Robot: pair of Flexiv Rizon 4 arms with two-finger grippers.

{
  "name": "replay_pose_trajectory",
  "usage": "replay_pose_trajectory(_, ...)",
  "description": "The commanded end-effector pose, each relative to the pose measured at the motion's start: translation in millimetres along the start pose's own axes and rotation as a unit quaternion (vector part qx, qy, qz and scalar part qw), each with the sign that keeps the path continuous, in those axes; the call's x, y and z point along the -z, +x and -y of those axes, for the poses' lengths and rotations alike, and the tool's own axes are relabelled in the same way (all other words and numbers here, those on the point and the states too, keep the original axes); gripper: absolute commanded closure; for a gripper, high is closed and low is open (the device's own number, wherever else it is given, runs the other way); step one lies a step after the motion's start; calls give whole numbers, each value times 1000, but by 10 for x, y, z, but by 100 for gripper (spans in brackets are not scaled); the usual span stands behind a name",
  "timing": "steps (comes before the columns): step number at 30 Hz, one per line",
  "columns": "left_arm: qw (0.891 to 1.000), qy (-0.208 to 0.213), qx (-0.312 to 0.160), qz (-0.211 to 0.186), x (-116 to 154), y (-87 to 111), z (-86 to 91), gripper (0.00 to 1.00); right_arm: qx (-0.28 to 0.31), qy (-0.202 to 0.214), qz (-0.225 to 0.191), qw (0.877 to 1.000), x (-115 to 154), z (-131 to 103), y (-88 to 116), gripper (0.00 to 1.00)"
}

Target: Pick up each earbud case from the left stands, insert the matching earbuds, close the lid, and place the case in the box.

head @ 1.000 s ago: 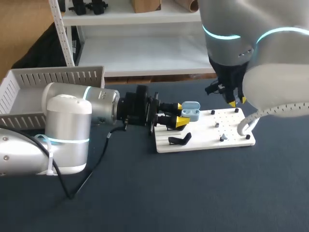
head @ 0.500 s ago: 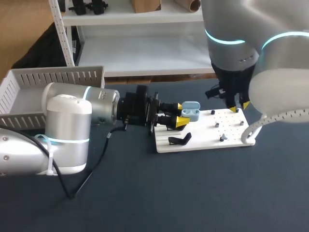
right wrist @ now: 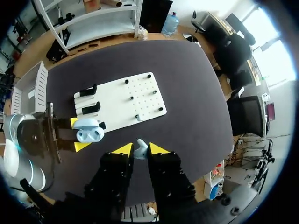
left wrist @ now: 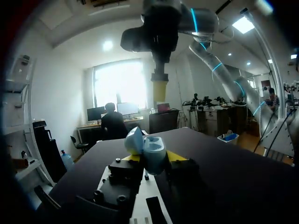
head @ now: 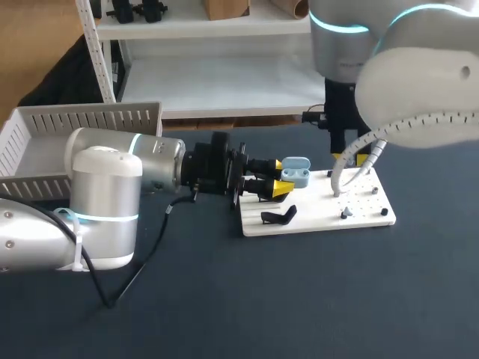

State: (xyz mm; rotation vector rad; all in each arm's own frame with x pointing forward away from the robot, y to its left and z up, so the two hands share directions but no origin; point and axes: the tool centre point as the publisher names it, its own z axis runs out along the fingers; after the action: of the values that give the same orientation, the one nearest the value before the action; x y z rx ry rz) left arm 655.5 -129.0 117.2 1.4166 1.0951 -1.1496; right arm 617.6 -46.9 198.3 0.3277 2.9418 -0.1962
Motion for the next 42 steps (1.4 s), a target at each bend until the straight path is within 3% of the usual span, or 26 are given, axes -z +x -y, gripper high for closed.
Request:
replay_pose_trajectory(1, 1000, -2, -1, 1, 0, 6, 11, 100, -1, 0, 4, 1000, -3, 8, 32, 100)
replay_pose_trajectory(10, 1000, -2, -1, 1, 0, 6, 11, 100, -1, 0, 4, 1000, -3, 8, 32, 100)
replay_pose_trajectory(14, 1000, -2, -1, 1, 0, 6, 11, 100, -52, -8, 18, 998, 46, -174, -18, 100)
replay_pose_trajectory(21, 1000, -2, -1, 1, 0, 6, 11, 100, -164, 6, -31, 986, 58, -422, -92, 100)
replay_pose_trajectory(24, 1000, -2, -1, 1, 0, 6, 11, 100, -181, 6, -40, 983, 56, -539, -98, 100)
replay_pose_trajectory(29, 1000, -2, -1, 1, 0, 6, 11, 100, -168, 8, -40, 985, 36, -647, -80, 100)
replay_pose_trajectory(42, 1000, -2, -1, 1, 0, 6, 11, 100, -168, 8, -40, 985, 36, -647, -80, 100)
